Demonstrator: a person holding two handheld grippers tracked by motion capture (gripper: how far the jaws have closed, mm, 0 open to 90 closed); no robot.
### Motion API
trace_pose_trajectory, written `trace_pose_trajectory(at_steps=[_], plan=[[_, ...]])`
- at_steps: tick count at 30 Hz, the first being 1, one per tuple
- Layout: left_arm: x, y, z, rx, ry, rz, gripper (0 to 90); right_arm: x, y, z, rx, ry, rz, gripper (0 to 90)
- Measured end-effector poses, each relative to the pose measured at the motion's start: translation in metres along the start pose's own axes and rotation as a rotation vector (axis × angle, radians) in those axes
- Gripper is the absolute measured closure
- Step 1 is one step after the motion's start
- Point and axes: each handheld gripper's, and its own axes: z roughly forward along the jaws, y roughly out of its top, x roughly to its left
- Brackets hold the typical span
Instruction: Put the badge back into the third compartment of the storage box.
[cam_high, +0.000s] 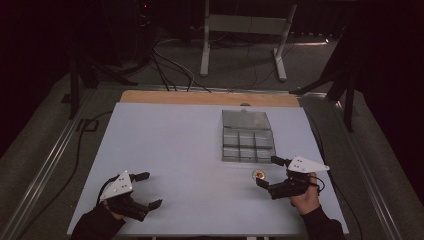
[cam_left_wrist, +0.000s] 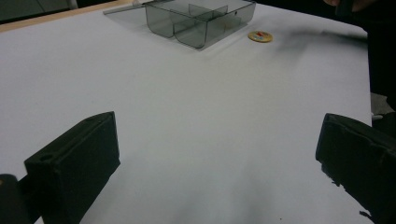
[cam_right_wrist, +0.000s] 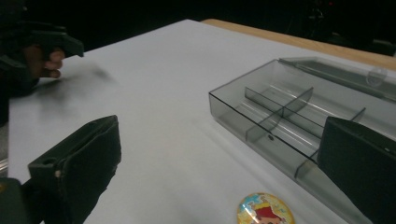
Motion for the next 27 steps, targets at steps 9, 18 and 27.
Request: trace_pose_trajectory(at_steps=[9, 18, 27], plan=[[0.0, 0.0, 0.0, -0.003, -0.001, -0.005, 0.0, -0.007, -0.001, 0.006, 0.045, -0.04, 0.018, 0.0], [0.001, 0.0, -0.001, -0.005, -0.003, -0.007, 0.0, -0.01, -0.005, 0.014, 0.119, -0.075, 0.04, 0.0], [0.001, 0.0, 0.0, -0.003, -0.003, -0.009, 0.0, -0.01, -0.013, 0.025, 0.205, -0.09, 0.048, 0.0]])
